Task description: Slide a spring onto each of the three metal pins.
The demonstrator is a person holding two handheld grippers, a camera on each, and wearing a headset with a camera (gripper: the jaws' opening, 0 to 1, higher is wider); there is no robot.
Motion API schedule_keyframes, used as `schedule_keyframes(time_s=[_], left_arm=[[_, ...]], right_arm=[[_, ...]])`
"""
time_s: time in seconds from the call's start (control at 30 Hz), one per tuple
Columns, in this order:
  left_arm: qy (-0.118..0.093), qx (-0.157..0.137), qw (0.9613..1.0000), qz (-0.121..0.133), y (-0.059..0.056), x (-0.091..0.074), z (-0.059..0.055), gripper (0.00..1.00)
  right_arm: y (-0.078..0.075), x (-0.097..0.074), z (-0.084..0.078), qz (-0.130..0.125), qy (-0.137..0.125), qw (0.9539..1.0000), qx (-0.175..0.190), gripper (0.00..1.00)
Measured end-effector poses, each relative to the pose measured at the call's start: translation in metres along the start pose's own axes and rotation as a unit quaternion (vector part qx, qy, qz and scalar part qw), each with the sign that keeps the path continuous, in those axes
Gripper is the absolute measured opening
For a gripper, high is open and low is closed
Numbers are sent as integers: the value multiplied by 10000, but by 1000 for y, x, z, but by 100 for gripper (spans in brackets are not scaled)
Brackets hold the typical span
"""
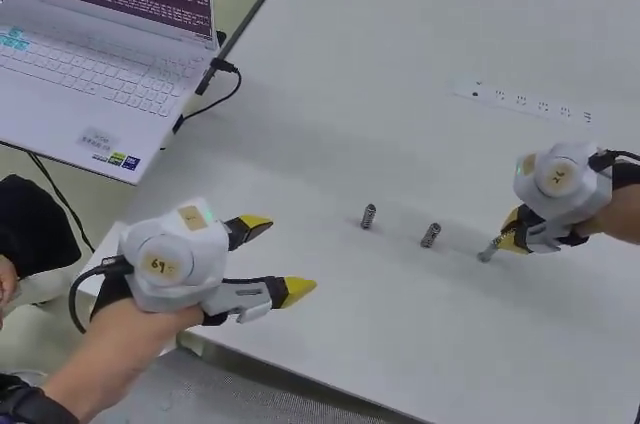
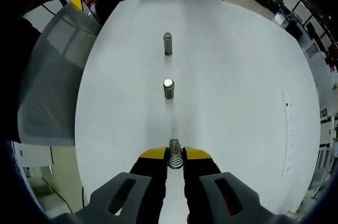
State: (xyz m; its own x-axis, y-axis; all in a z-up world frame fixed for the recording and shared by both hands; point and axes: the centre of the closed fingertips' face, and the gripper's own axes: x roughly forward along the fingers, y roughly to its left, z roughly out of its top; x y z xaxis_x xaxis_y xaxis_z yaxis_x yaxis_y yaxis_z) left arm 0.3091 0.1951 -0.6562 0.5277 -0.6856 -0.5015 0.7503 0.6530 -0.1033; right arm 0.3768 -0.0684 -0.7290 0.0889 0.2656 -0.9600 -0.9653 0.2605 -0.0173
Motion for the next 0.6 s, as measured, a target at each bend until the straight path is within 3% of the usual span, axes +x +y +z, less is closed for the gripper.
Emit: schedule_keyframes(time_s=[0.1,0.6], left_arm=[[16,6,10000,-6,0,0,-1,52],[54,-44,10000,45,8,-1,-4,52]], right_arm=[[2,5,-3,44,137,9999,-93,9],[3,27,-6,154,289,9992,-244,9]])
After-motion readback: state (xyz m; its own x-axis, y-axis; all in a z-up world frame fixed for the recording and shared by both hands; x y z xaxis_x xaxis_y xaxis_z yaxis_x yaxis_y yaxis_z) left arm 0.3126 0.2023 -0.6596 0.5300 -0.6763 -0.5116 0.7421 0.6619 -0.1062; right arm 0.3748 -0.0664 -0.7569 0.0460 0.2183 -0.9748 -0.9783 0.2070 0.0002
